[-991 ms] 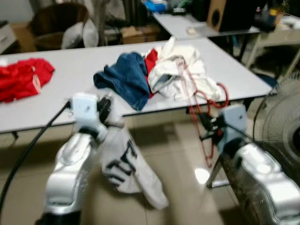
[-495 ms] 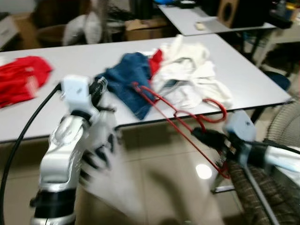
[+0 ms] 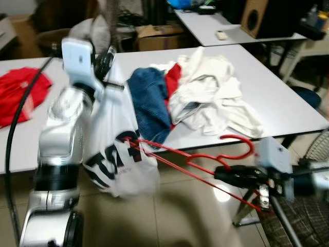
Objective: Hang hanger
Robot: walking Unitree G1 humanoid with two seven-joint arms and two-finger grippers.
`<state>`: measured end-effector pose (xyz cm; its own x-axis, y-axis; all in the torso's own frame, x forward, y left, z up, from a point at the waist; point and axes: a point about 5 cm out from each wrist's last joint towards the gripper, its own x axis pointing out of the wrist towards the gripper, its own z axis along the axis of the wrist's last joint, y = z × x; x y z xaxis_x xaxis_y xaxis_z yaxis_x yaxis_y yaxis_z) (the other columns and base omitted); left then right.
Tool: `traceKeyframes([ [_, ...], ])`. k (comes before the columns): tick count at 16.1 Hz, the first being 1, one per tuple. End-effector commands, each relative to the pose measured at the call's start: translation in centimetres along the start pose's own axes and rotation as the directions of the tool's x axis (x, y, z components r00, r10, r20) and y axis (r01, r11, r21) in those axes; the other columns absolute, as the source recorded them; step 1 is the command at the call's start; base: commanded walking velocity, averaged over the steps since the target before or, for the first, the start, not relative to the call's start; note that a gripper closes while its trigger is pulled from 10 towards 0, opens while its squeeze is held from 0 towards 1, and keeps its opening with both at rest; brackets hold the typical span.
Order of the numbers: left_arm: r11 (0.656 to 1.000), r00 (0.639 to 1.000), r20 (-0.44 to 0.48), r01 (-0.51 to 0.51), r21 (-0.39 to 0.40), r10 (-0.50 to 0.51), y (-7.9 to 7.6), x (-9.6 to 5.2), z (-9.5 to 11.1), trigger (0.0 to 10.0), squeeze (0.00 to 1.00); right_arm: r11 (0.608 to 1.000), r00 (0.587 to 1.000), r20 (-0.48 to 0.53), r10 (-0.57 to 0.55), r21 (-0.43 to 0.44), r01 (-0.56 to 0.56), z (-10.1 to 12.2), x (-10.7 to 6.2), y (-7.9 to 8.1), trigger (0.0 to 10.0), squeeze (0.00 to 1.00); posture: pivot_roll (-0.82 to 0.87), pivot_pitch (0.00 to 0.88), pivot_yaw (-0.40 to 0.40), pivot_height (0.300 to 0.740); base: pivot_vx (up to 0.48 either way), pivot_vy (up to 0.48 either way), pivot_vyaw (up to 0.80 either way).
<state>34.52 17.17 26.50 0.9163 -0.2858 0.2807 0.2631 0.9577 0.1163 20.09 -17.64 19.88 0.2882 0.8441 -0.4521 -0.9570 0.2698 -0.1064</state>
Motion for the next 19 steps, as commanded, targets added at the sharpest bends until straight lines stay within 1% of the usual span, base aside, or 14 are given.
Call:
traceKeyframes([
  [1, 0.998, 0.996, 0.062, 0.06, 0.001, -0.06, -0.9, 0.4, 1.6, 10.0, 0.0, 1.0, 1.0, 0.006, 0.011, -0.001, -0.011, -0.1, 0.5, -0.4, 10.0, 0.0, -0.14, 0.0, 0.053, 0.74, 0.368, 0.0, 0.0],
  [3, 0.996, 0.99, 0.116, 0.087, -0.001, -0.086, -1.0, 0.7, 3.2, 10.0, 0.0, 1.0, 1.0, 0.027, 0.014, -0.023, -0.013, 0.4, 1.7, -1.7, 10.0, 0.0, -0.14, 0.0, 0.054, 0.74, 0.369, 0.0, 0.0],
  [5, 0.993, 0.977, 0.177, 0.116, 0.007, -0.116, -1.1, 0.8, 5.2, 10.0, 0.0, 0.996, 1.0, 0.019, 0.0, -0.086, 0.002, 1.0, 3.1, -4.1, 10.0, 0.0, -0.13, 0.0, 0.05, 0.74, 0.371, 0.0, 0.0],
  [8, 0.993, 0.962, 0.246, 0.12, 0.014, -0.119, -0.6, 0.6, 7.8, 10.0, 0.0, 0.954, 0.976, 0.028, -0.216, -0.209, 0.217, 3.6, 3.2, -9.7, 10.0, 0.0, -0.13, 0.0, 0.044, 0.74, 0.374, 0.0, 0.0],
  [9, 0.993, 0.952, 0.283, 0.113, 0.019, -0.113, -0.2, 0.6, 9.1, 10.0, 0.0, 0.875, 0.911, 0.156, -0.382, -0.257, 0.411, 6.9, 2.7, -12.9, 10.0, 0.0, -0.13, 0.0, 0.039, 0.74, 0.371, 0.0, 0.0],
  [11, 0.995, 0.937, 0.334, 0.101, 0.012, -0.099, 0.3, 0.4, 10.8, 10.0, 0.0, 0.71, 0.736, 0.383, -0.558, -0.24, 0.662, 12.1, 0.6, -16.0, 10.0, 0.0, -0.12, 0.0, 0.033, 0.74, 0.373, 0.0, 0.0],
  [12, 0.996, 0.924, 0.372, 0.09, 0.011, -0.088, 0.8, 0.2, 12.1, 10.0, 0.0, 0.546, 0.509, 0.59, -0.627, -0.134, 0.827, 16.9, -2.7, -17.4, 10.0, 0.0, -0.12, 0.0, 0.026, 0.74, 0.371, 0.0, 0.0],
  [13, 0.996, 0.921, 0.38, 0.087, 0.008, -0.083, 0.9, 0.1, 12.3, 10.0, 0.0, 0.509, 0.441, 0.642, -0.627, -0.092, 0.856, 18.0, -3.7, -17.4, 10.0, 0.0, -0.11, 0.0, 0.022, 0.74, 0.375, 0.0, 0.0],
  [14, 0.997, 0.914, 0.4, 0.073, 0.002, -0.067, 1.4, -0.1, 12.9, 10.0, 0.0, 0.456, 0.295, 0.744, -0.6, 0.015, 0.89, 20.6, -6.4, -17.2, 10.0, 0.0, -0.11, 0.0, 0.022, 0.74, 0.375, 0.0, 0.0],
  [15, 0.998, 0.909, 0.413, 0.06, -0.004, -0.052, 1.8, -0.4, 13.4, 10.0, 0.0, 0.407, 0.254, 0.788, -0.56, -0.006, 0.913, 21.9, -7.6, -16.8, 10.0, 0.0, -0.12, 0.0, 0.024, 0.74, 0.371, 0.0, 0.0],
  [16, 0.999, 0.906, 0.42, 0.052, -0.012, -0.042, 2.0, -0.6, 13.5, 10.0, 0.0, 0.379, 0.334, 0.782, -0.527, -0.136, 0.915, 21.4, -6.5, -16.9, 10.0, 0.0, -0.12, 0.0, 0.028, 0.74, 0.371, 0.0, 0.0],
  [17, 0.999, 0.906, 0.421, 0.052, -0.014, -0.041, 1.9, -0.6, 13.5, 10.0, 0.0, 0.393, 0.356, 0.773, -0.525, -0.151, 0.907, 21.0, -6.1, -17.0, 10.0, 0.0, -0.12, 0.0, 0.028, 0.74, 0.371, 0.0, 0.0],
  [18, 0.999, 0.915, 0.401, 0.049, -0.023, -0.036, 1.8, -0.6, 12.8, 10.0, 0.0, 0.508, 0.548, 0.666, -0.506, -0.284, 0.814, 17.7, -2.7, -17.2, 10.0, 0.0, -0.13, 0.0, 0.03, 0.74, 0.375, 0.0, 0.0],
  [19, 0.999, 0.929, 0.368, 0.039, -0.033, -0.024, 1.5, -0.6, 11.7, 10.0, 0.0, 0.574, 0.687, 0.549, -0.476, -0.397, 0.716, 14.0, 0.0, -16.6, 10.0, 0.0, -0.13, 0.0, 0.032, 0.74, 0.371, 0.0, 0.0],
])
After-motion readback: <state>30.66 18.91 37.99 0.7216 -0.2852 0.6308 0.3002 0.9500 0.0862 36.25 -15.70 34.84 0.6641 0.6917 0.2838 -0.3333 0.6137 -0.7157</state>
